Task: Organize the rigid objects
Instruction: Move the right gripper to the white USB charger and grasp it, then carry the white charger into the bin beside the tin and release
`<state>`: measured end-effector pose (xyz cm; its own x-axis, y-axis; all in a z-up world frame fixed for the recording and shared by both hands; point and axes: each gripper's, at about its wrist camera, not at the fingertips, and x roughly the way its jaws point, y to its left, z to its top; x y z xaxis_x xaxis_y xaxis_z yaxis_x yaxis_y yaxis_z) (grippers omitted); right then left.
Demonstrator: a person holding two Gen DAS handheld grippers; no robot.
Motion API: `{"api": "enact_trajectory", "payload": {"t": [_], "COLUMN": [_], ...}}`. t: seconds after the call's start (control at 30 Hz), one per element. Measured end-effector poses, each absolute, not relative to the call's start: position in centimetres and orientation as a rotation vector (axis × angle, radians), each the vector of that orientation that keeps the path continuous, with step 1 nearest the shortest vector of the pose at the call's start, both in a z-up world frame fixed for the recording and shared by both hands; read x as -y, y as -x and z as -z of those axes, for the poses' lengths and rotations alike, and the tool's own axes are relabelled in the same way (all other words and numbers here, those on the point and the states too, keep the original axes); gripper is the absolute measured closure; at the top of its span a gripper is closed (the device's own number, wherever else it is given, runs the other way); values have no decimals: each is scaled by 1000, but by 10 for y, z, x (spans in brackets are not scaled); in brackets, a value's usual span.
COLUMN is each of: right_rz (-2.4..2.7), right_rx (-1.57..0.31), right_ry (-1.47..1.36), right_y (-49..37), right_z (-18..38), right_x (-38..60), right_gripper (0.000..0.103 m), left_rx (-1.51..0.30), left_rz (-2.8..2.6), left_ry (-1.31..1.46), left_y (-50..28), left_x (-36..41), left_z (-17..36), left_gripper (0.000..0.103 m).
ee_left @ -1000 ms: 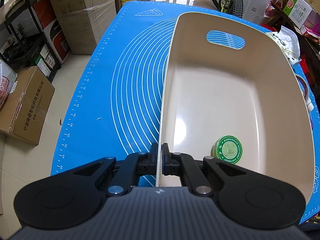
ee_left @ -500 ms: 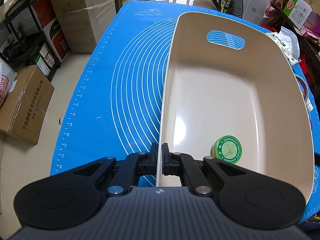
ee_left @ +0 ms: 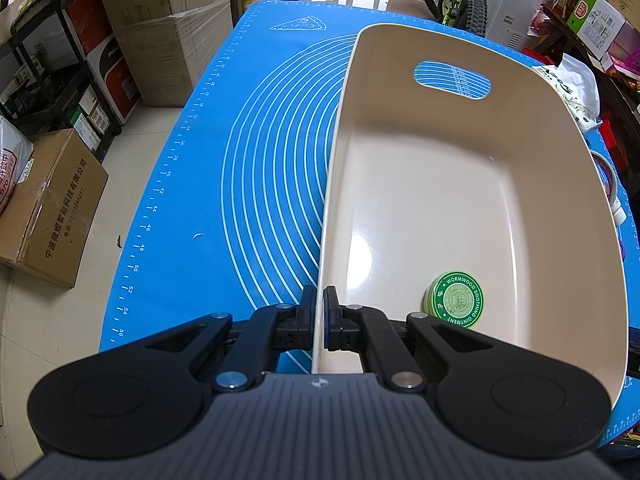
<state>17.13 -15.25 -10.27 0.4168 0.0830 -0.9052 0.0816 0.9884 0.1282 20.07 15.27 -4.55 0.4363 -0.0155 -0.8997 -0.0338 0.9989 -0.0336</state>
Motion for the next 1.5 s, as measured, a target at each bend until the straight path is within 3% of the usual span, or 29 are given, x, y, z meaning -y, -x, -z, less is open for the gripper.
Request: {"api": "enact_trajectory", "payload": {"t": [0.47, 0.57, 0.63, 0.73, 1.5], "right_rz": [25, 29, 30, 15, -37], "right_rx": [-1215, -1209, -1203, -1196, -1061], "right_ry": [-186, -161, -156, -158, -201], "right_y": [-180, -178, -177, -175, -156], "right_z": [125, 124, 124, 123, 83], "right_x": [147, 143, 143, 145, 156], "right_gripper": [35, 46, 47, 60, 60], "left_rx": [-1120, -1120, -1120, -1120, -1123], "left_rz": [-10, -10, -10, -10, -12], "left_ry": [52, 53, 53, 53, 48], "left_y": [-201, -201, -201, -201, -201], "left_x": [-152, -152, -152, -153, -152], "left_z": [46, 46, 46, 46, 47], "left_gripper": [98, 98, 98, 98, 98]}}
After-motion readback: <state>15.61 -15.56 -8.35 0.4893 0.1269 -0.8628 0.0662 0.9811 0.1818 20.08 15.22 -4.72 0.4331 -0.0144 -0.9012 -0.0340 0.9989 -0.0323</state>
